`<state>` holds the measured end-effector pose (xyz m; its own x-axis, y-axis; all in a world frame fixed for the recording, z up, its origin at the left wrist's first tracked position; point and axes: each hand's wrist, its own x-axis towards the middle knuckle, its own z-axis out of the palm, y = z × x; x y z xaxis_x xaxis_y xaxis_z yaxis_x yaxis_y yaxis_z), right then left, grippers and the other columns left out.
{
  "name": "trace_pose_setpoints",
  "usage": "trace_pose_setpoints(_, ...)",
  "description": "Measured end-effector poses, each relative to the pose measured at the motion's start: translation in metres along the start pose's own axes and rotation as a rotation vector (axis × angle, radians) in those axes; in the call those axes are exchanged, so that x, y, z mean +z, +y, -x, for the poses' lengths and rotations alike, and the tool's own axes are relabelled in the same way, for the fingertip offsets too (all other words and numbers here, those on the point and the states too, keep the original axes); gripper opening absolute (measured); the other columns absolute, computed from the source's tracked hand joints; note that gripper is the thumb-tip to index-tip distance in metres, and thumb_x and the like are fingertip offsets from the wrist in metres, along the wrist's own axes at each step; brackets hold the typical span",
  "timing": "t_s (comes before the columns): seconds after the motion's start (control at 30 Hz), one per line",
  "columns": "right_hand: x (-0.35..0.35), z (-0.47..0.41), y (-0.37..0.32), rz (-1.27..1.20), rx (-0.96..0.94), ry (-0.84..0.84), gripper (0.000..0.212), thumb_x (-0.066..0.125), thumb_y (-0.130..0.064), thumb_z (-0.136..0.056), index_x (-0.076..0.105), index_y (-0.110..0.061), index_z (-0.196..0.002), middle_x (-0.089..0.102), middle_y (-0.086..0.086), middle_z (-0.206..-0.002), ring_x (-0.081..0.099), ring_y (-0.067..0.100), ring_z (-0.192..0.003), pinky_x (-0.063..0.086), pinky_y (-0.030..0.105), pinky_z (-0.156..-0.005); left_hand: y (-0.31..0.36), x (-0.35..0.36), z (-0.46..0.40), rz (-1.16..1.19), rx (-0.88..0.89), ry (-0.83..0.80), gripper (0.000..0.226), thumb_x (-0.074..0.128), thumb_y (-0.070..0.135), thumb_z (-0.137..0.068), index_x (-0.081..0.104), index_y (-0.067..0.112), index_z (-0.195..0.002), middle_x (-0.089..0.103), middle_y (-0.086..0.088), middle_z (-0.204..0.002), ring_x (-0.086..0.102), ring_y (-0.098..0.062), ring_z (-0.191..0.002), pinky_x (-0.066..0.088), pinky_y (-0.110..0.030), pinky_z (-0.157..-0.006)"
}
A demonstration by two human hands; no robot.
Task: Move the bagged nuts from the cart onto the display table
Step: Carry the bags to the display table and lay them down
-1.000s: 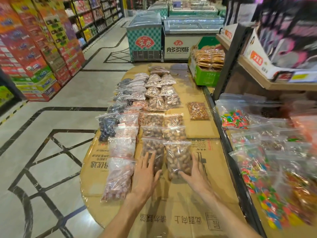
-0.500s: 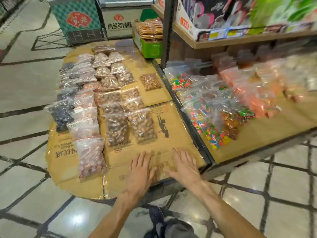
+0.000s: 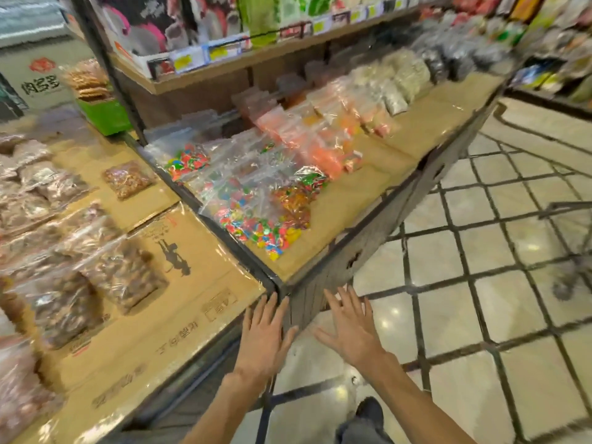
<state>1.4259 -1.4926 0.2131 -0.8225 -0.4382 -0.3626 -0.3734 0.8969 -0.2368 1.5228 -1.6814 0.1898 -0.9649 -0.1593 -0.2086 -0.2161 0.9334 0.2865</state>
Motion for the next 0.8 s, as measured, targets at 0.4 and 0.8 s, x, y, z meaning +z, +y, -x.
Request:
trace_pose_setpoints(0.4,-0.062,-0.006,0.287,-0.086,0.211,0.108,0.1,0.043,-0.079,-0.094,0.001,-0.03,-0.17,0.005,0.006,-0.179,-0.001,0.029,-0.166,-0.001,0.055,-0.131,0.26,0.052,-0.16,-0.075,0.245,-0.058,0.08,0.008,0.067,-0.099,0.032,0.027,-0.163,0.031,-0.002,-0.17,0.022,-0.025,-0.16,0.015,-0.051,-0.13)
trace_pose_setpoints(0.8,-0.118,-0.029,0.517,-0.126,0.565,0.131,0.1,0.046,-0.085,-0.079,0.054,-0.022,-0.155,0.06,0.013,-0.153,0.057,0.036,-0.142,0.045,0.062,-0.112,0.487,0.102,-0.323,-0.146,0.57,-0.176,0.075,0.007,0.063,-0.106,0.055,0.025,-0.149,0.056,-0.005,-0.154,0.054,-0.03,-0.142,0.048,-0.056,-0.112)
